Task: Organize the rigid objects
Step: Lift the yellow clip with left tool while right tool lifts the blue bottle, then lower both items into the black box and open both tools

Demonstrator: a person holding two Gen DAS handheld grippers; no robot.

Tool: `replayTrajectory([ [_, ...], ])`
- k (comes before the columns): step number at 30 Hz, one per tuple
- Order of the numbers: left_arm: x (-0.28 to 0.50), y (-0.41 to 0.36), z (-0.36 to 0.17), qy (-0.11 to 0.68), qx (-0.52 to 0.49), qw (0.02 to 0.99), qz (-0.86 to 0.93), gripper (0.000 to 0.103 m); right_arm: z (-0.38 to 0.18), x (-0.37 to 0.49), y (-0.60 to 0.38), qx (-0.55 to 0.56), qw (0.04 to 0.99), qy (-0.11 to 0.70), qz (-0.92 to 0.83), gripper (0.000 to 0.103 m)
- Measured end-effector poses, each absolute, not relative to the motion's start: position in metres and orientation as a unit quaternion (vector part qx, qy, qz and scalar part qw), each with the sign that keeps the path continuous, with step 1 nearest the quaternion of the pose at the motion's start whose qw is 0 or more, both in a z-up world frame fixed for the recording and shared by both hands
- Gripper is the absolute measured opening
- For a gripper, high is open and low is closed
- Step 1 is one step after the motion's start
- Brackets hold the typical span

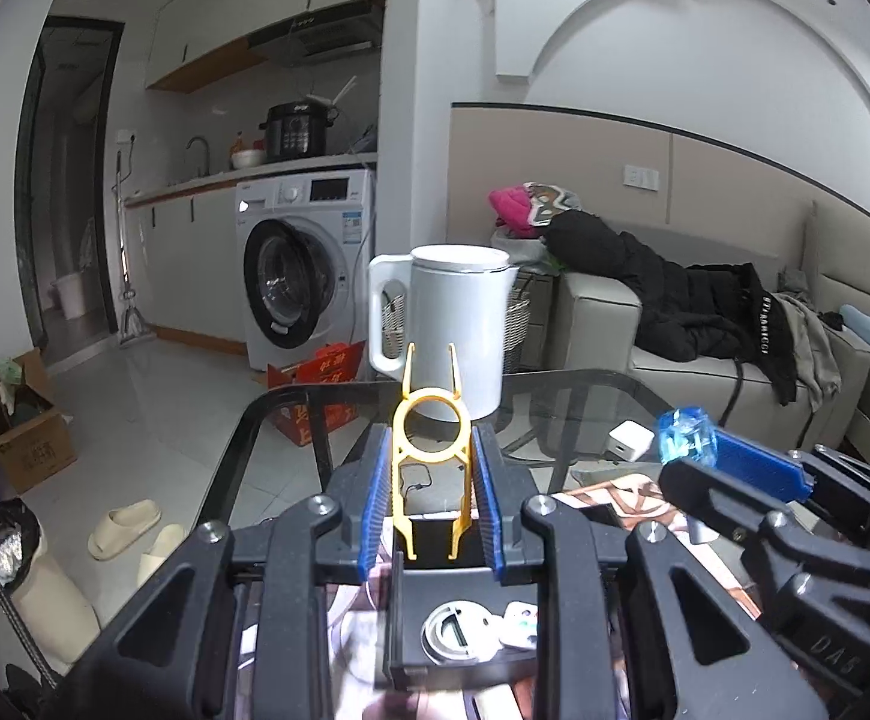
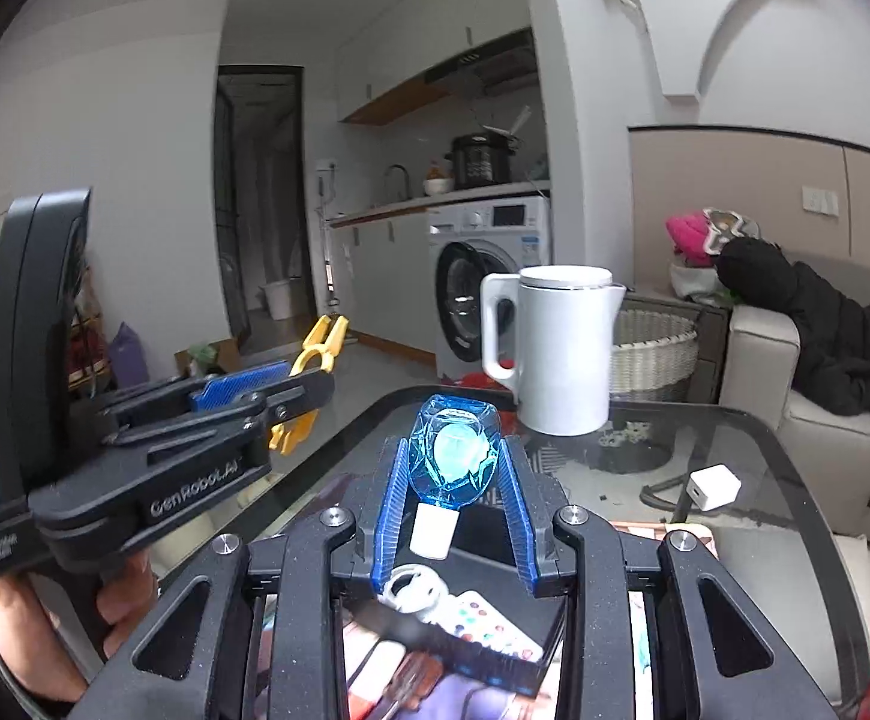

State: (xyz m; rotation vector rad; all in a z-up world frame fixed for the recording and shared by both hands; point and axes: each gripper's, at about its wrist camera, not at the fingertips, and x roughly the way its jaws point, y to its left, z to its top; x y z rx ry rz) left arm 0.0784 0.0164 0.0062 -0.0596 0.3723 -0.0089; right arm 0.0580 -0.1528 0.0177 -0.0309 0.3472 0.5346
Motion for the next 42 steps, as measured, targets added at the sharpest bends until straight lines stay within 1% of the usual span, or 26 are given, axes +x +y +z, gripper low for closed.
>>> replayTrajectory([
  [8, 0.107, 0.015, -0.01, 0.199, -0.041, 0.979, -0.007, 0.024, 0.012, 0.104, -0.151, 0.014, 0.946, 0.199, 0.255, 0.03],
  [12, 0.118, 0.009, -0.021, 0.217, -0.037, 0.975, -0.015, 0.024, 0.001, 0.121, -0.147, 0.003, 0.943, 0.221, 0.25, 0.03],
  [20, 0.149, 0.004, -0.056, 0.302, -0.048, 0.952, -0.027, 0.024, -0.036, 0.154, -0.146, 0.014, 0.913, 0.325, 0.246, 0.03],
  [26, 0.158, -0.002, -0.078, 0.368, -0.051, 0.928, -0.037, 0.024, -0.065, 0.165, -0.141, 0.017, 0.881, 0.397, 0.256, 0.03],
  [31, 0.16, -0.002, -0.085, 0.391, -0.048, 0.918, -0.04, 0.024, -0.082, 0.172, -0.139, 0.023, 0.856, 0.442, 0.265, 0.03],
  [36, 0.162, -0.001, -0.096, 0.425, -0.06, 0.902, -0.039, 0.024, -0.083, 0.171, -0.136, 0.017, 0.85, 0.452, 0.271, 0.03],
  [42, 0.155, -0.006, -0.096, 0.439, -0.048, 0.897, -0.036, 0.024, -0.083, 0.17, -0.134, 0.017, 0.845, 0.458, 0.276, 0.03],
])
